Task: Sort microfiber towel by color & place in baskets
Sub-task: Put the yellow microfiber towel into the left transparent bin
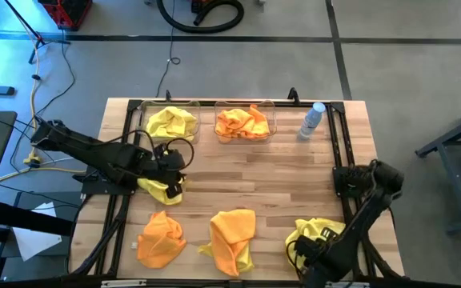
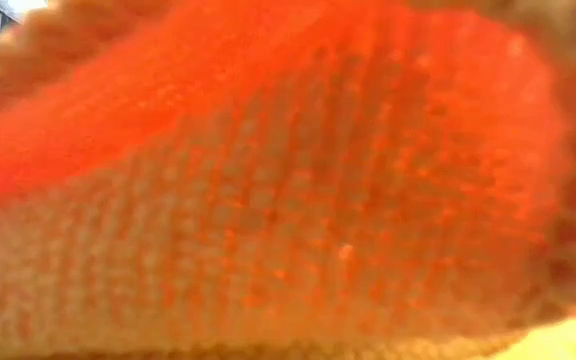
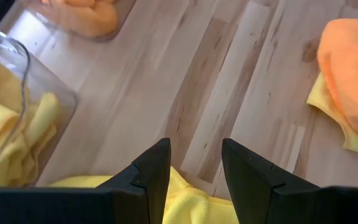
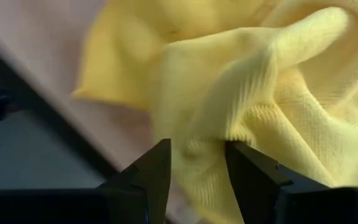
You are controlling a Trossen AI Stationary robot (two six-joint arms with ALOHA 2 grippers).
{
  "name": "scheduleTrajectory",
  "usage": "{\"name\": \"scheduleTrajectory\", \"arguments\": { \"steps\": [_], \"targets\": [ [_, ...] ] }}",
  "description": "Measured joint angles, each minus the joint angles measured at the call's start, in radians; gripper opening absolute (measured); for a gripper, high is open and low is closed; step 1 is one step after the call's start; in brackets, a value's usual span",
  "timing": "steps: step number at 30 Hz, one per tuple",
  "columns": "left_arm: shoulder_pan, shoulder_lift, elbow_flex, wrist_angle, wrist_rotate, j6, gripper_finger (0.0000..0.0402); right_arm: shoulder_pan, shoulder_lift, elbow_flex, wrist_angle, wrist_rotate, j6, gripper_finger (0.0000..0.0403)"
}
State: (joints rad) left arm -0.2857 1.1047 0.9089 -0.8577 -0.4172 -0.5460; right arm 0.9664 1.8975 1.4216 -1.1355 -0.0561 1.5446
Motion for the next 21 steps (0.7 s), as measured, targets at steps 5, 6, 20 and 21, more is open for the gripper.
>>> {"name": "scheduleTrajectory", "arguments": {
  "steps": [5,6,20,21],
  "targets": [
    [0.015,-0.039,0.000,0.001,0.021,0.058,0.0131,-0.026,0.047,-0.001,0.042,-0.008,0.052,0.0095],
    [0.018,-0.046,0.000,0.000,0.023,0.065,0.0131,-0.031,0.042,0.008,0.052,-0.005,0.061,0.0068],
    [0.055,-0.085,0.000,0.020,0.025,0.162,0.0131,-0.047,-0.016,0.555,-0.429,0.694,0.158,0.0006],
    [0.058,-0.085,0.000,0.036,0.025,0.178,0.0131,-0.060,-0.018,0.583,-0.425,0.781,0.101,0.0004]
  ]
}}
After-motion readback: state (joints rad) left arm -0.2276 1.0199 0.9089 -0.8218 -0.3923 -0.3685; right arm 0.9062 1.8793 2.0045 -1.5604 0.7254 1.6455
